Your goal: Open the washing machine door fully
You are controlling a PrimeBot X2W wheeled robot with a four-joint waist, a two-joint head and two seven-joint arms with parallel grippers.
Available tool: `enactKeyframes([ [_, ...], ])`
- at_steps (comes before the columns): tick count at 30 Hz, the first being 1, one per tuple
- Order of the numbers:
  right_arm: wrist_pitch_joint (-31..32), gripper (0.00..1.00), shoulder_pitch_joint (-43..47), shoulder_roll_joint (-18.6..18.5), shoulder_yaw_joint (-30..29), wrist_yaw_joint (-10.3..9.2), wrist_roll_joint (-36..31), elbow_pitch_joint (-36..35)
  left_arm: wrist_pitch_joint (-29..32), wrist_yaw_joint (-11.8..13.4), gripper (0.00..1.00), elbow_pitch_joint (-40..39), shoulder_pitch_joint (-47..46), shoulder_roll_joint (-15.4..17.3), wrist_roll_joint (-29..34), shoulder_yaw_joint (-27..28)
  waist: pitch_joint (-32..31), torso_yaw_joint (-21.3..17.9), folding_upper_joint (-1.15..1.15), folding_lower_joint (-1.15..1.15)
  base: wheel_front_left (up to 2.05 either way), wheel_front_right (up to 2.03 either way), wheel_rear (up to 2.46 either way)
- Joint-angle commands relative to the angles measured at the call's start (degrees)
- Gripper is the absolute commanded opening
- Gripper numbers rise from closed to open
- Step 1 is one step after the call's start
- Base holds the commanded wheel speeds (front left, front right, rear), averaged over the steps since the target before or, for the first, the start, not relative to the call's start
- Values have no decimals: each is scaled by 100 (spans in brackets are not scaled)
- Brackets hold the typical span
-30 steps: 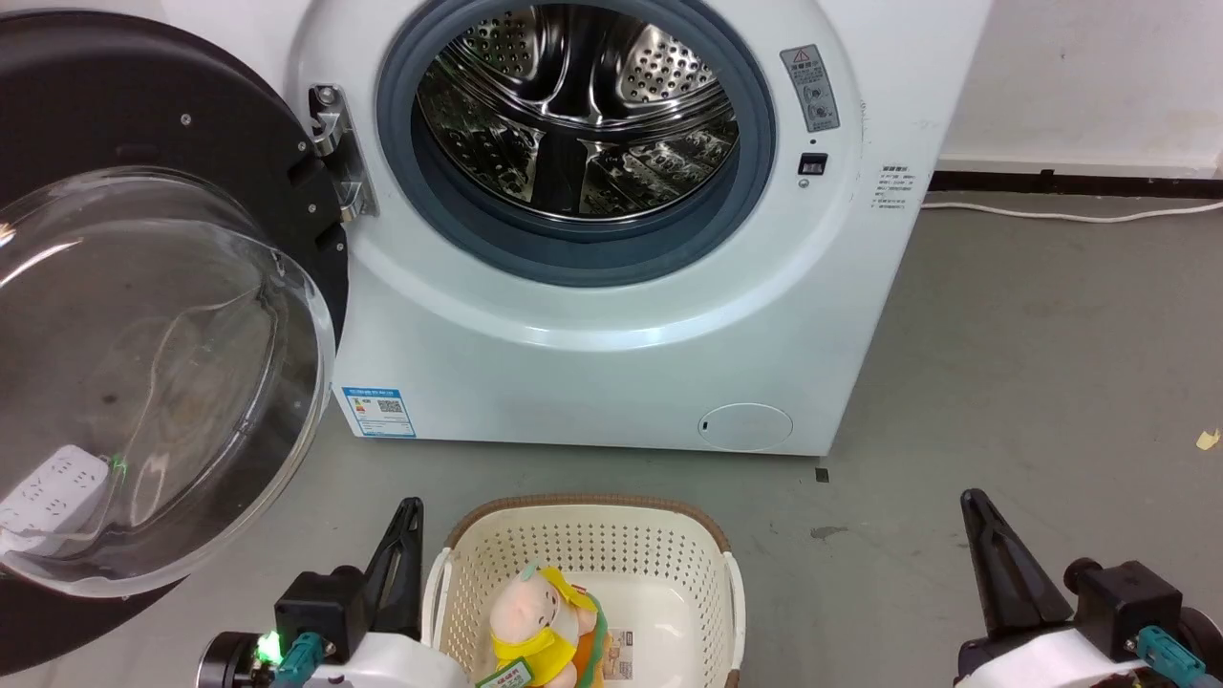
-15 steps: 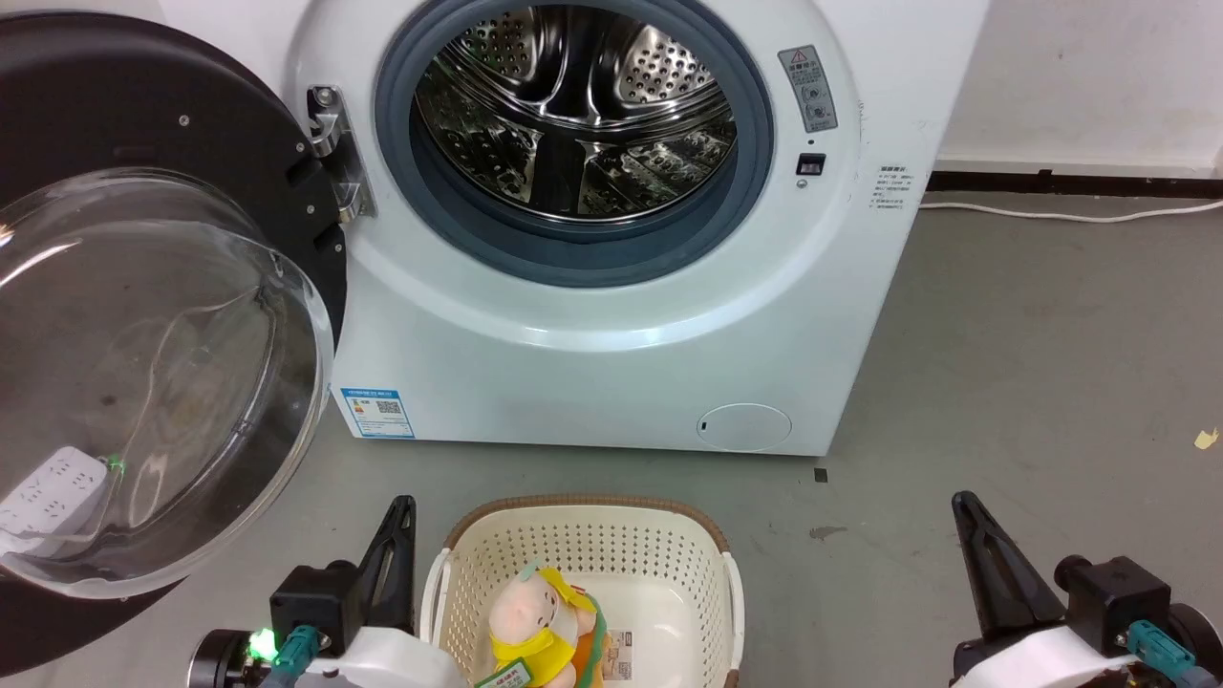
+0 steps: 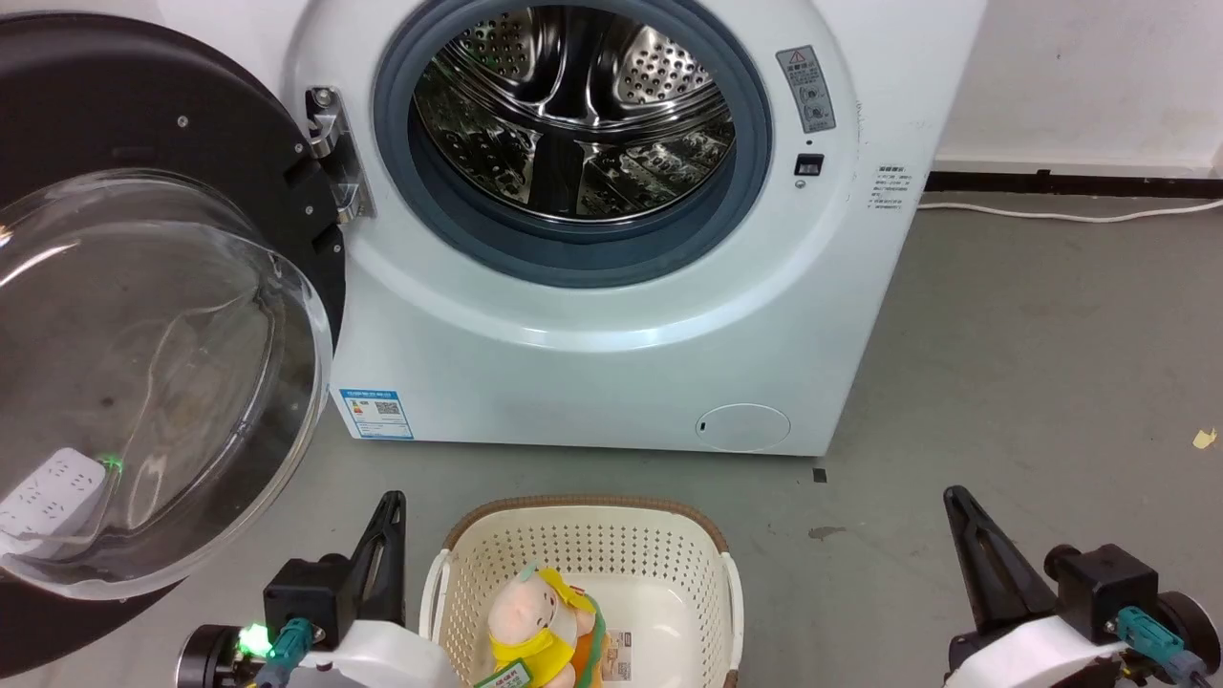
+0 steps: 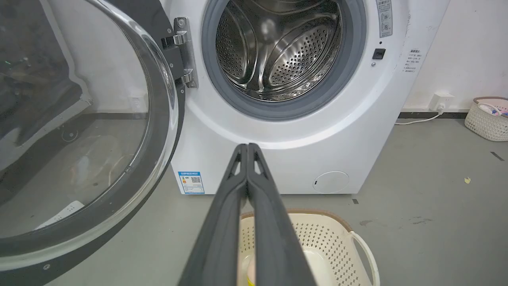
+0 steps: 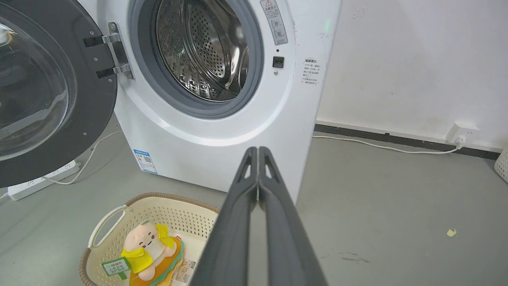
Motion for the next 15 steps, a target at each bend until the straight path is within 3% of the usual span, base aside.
enactKeyframes([
  [1, 30, 0, -77, 22, 12, 4, -54, -40, 46, -23, 0, -39, -69, 1, 50, 34, 0, -1, 0, 0, 0, 0, 0],
  [15, 183, 0, -122, 26, 34, 5, -127, -55, 198, -27, 0, -120, -82, -6, 156, 126, -4, -11, 0, 0, 0, 0, 0],
])
